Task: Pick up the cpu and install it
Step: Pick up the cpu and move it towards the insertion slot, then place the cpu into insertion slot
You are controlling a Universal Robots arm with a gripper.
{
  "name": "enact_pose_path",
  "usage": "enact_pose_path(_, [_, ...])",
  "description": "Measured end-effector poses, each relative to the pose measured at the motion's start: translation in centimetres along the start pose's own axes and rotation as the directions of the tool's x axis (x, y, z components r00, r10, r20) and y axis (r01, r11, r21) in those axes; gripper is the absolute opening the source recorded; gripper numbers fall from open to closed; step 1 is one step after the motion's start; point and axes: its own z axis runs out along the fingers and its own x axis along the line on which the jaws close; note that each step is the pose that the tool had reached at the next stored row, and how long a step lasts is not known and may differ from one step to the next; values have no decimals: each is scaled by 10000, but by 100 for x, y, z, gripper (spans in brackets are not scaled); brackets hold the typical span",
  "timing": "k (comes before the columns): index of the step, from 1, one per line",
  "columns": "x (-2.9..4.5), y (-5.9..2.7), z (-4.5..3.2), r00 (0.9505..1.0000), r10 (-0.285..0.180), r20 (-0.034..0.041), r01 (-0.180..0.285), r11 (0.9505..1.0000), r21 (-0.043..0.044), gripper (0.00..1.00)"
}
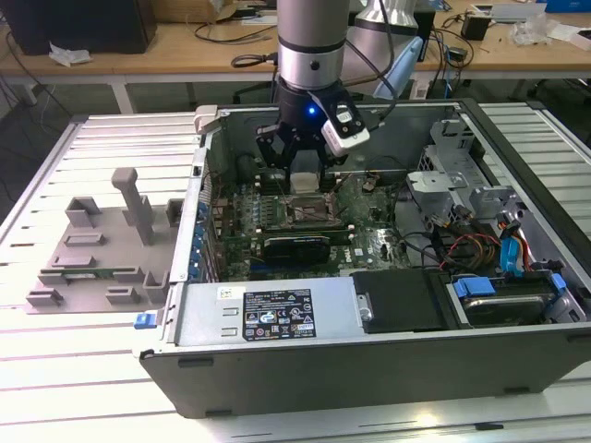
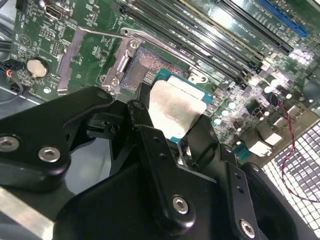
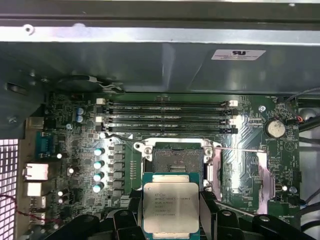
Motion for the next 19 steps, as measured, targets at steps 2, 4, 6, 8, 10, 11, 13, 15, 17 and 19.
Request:
enact_pose_path(2, [-29, -1, 4, 10000, -2, 0, 2, 10000, 0, 54])
enact_pose_path(4, [-30, -1, 6, 10000, 0, 1, 0, 10000, -1, 54])
enact_pose_path(6, [-31, -1, 7, 10000, -1, 0, 1, 10000, 0, 54])
enact_pose_path(8, [-32, -1, 8, 10000, 0, 1, 0, 10000, -1, 54])
enact_pose_path(10, [-32, -1, 8, 10000, -1, 0, 1, 10000, -1, 54])
enact_pose_path(11, [-33, -1, 9, 10000, -1, 0, 1, 10000, -1, 54])
enact_pose_path(13, [-33, -1, 9, 10000, 0, 0, 0, 10000, -1, 54])
enact_pose_path(15, [-33, -1, 9, 10000, 0, 1, 0, 10000, -1, 54])
enact_pose_path(17, [-34, -1, 10, 10000, 97, 7, -97, 10000, -2, 54])
enact_pose_path(19, [-33, -1, 10, 9992, 394, 26, -394, 9992, -5, 54])
